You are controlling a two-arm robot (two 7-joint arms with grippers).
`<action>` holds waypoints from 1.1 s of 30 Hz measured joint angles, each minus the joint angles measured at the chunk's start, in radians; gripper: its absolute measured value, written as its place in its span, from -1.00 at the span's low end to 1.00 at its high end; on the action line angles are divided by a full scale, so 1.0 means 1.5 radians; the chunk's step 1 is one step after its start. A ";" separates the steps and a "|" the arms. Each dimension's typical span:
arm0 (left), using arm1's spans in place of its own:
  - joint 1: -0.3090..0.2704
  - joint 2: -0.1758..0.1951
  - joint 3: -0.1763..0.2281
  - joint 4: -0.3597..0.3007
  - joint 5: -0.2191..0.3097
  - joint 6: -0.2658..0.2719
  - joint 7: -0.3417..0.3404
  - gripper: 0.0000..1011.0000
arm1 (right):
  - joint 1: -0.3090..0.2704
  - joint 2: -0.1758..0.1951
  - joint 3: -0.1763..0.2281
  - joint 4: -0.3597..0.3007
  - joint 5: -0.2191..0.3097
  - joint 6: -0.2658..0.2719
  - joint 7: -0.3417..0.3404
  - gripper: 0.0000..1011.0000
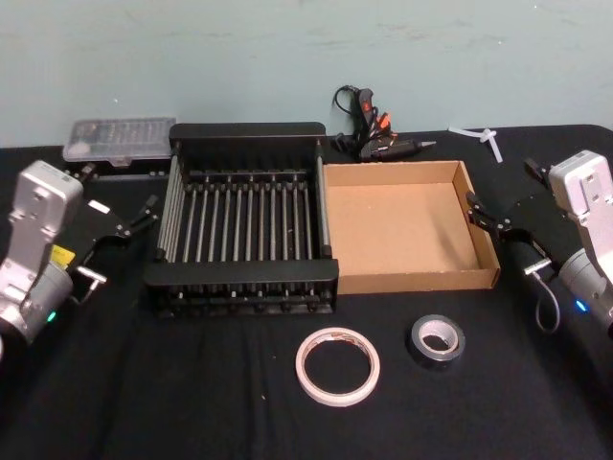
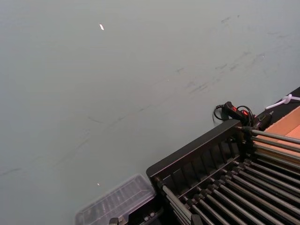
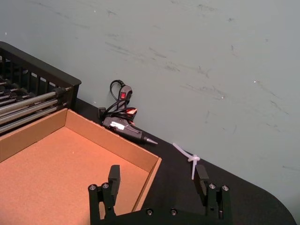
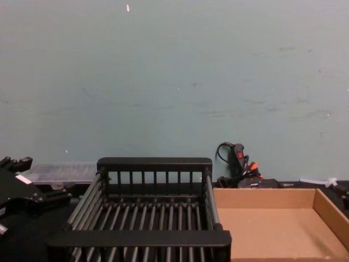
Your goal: Pick up the white tape and place it into the black box , Pick up the silver tape and place it into the brown box.
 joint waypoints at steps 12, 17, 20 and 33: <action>0.000 0.000 0.000 0.000 0.000 0.000 0.000 0.98 | 0.000 0.000 0.000 0.000 0.000 0.000 0.000 0.98; 0.000 0.000 0.000 0.000 0.000 0.000 0.000 0.98 | -0.001 -0.001 0.004 -0.001 0.001 0.000 0.004 0.98; 0.000 0.000 0.000 0.000 0.000 0.000 0.000 0.98 | -0.005 -0.003 0.011 -0.003 0.005 0.000 0.014 0.98; 0.000 0.000 0.000 0.000 0.000 0.000 0.000 0.98 | -0.044 -0.004 0.046 -0.058 0.041 0.021 0.054 0.98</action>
